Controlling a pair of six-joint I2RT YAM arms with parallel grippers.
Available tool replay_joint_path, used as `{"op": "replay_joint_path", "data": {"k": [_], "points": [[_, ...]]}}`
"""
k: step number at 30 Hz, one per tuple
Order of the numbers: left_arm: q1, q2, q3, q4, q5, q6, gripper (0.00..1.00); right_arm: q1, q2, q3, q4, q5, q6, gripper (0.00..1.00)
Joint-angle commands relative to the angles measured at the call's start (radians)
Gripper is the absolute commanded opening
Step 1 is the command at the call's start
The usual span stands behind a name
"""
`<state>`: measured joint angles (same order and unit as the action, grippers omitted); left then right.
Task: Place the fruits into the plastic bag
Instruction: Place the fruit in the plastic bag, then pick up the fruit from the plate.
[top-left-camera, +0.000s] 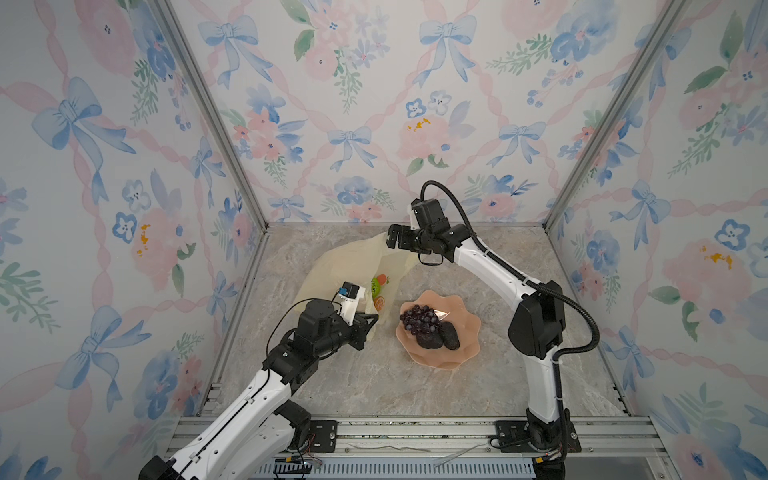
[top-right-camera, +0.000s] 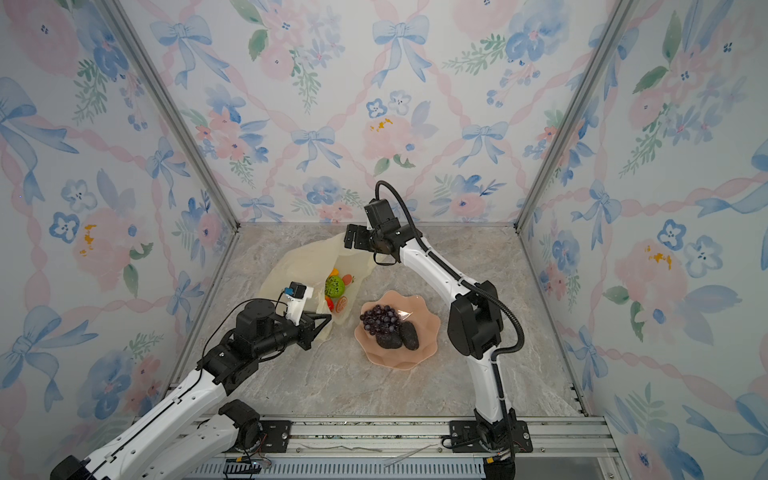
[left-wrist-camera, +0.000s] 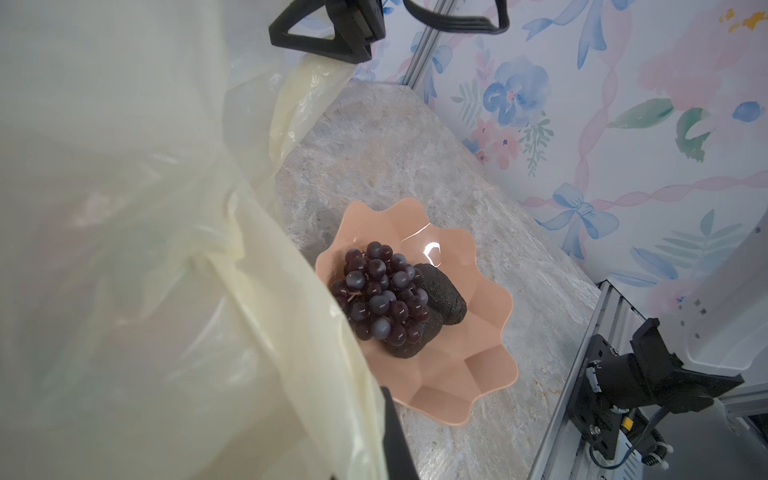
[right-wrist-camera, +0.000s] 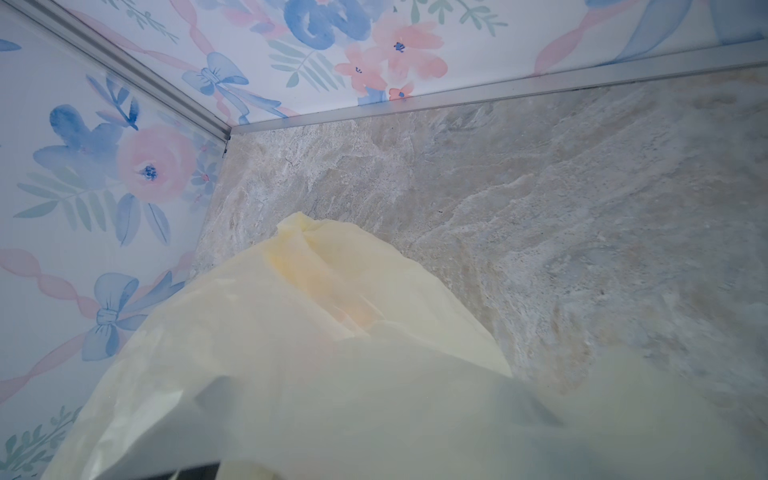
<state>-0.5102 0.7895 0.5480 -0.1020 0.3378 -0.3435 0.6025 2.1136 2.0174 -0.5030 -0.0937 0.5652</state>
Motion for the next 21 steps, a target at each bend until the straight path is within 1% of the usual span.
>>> {"op": "replay_joint_path", "data": {"k": [1,6,7,14,17,21], "points": [[-0.002,0.002,0.0,-0.004,-0.005,0.008,0.0,-0.009,-0.08,-0.056,-0.01,-0.048,0.0,1.0],[-0.002,0.0,-0.001,-0.004,-0.006,0.008,0.0,-0.018,-0.151,-0.16,0.043,-0.191,0.053,0.98],[-0.003,-0.003,-0.001,-0.003,-0.006,0.008,0.0,-0.018,-0.162,-0.177,0.056,-0.224,0.087,0.99],[-0.002,-0.008,-0.002,-0.003,-0.013,0.007,0.0,0.011,-0.201,-0.263,0.13,-0.453,0.178,0.97],[-0.003,-0.01,-0.003,-0.005,-0.016,0.006,0.0,0.025,-0.218,-0.315,0.18,-0.533,0.223,0.97],[-0.002,-0.015,-0.003,-0.007,-0.019,0.006,0.0,0.043,-0.258,-0.371,0.211,-0.607,0.239,0.96]]}}
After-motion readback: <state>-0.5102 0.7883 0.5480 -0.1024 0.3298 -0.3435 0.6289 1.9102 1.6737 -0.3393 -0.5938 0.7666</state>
